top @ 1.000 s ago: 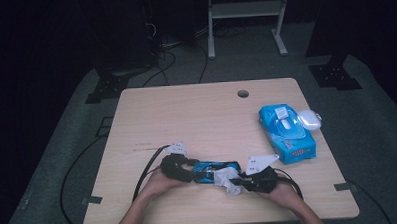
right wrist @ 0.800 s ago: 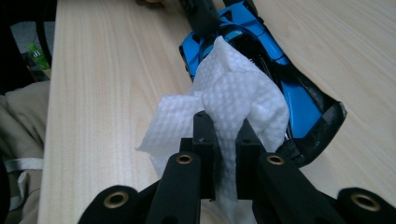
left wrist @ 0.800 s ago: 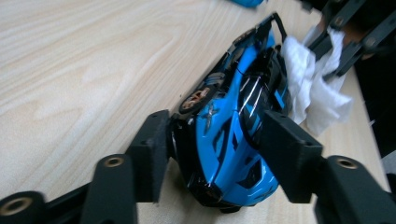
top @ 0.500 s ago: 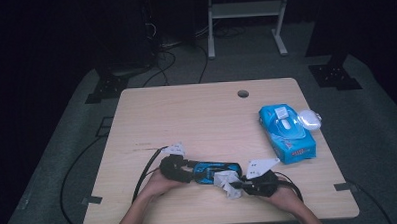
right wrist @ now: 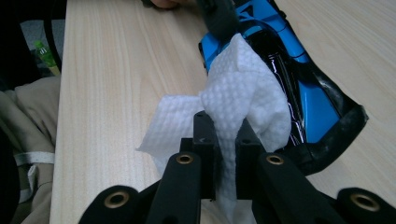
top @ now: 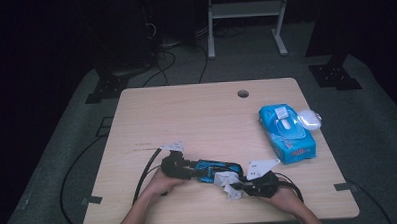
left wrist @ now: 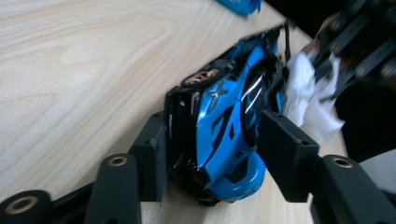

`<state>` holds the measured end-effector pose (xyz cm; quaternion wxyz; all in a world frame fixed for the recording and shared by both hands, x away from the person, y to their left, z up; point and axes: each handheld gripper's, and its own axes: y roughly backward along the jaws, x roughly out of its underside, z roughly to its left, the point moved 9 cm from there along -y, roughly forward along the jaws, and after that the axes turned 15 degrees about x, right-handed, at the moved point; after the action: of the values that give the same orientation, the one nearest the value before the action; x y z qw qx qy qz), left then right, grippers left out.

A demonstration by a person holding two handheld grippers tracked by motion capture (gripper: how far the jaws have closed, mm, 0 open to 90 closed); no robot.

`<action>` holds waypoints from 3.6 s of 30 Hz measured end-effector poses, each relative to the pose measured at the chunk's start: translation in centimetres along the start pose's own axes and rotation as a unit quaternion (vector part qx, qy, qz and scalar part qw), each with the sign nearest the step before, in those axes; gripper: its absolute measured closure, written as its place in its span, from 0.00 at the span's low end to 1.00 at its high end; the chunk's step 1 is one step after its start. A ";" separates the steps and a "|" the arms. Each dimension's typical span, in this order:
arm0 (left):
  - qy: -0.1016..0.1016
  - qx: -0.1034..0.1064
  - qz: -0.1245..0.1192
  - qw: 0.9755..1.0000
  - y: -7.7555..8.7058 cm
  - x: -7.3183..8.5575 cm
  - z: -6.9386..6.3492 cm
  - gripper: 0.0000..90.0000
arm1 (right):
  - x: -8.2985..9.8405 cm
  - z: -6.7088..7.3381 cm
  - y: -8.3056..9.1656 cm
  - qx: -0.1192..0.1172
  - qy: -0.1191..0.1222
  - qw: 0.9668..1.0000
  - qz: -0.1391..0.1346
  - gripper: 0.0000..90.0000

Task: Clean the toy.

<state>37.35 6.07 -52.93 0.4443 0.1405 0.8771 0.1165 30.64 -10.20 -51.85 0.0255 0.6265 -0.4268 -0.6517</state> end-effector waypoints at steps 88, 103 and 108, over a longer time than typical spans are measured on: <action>-0.212 -0.089 0.079 0.970 0.8 -0.4 -1.6 0.77 | -7.7 -2.8 -3.3 0.090 -0.060 0.994 -0.009 0.92; -0.209 -0.099 0.073 0.970 0.8 -0.4 -1.6 0.77 | -7.3 -3.4 -3.1 0.102 -0.087 0.991 -0.007 0.92; -0.202 -0.106 0.073 0.971 1.0 -0.4 -1.5 0.77 | -7.3 -3.6 -3.3 0.114 -0.080 0.990 -0.001 0.92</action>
<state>36.53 6.76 -51.40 0.6147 0.1771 0.7392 0.2106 36.86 -5.80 -47.46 -0.0811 0.5715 -0.4979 -0.6472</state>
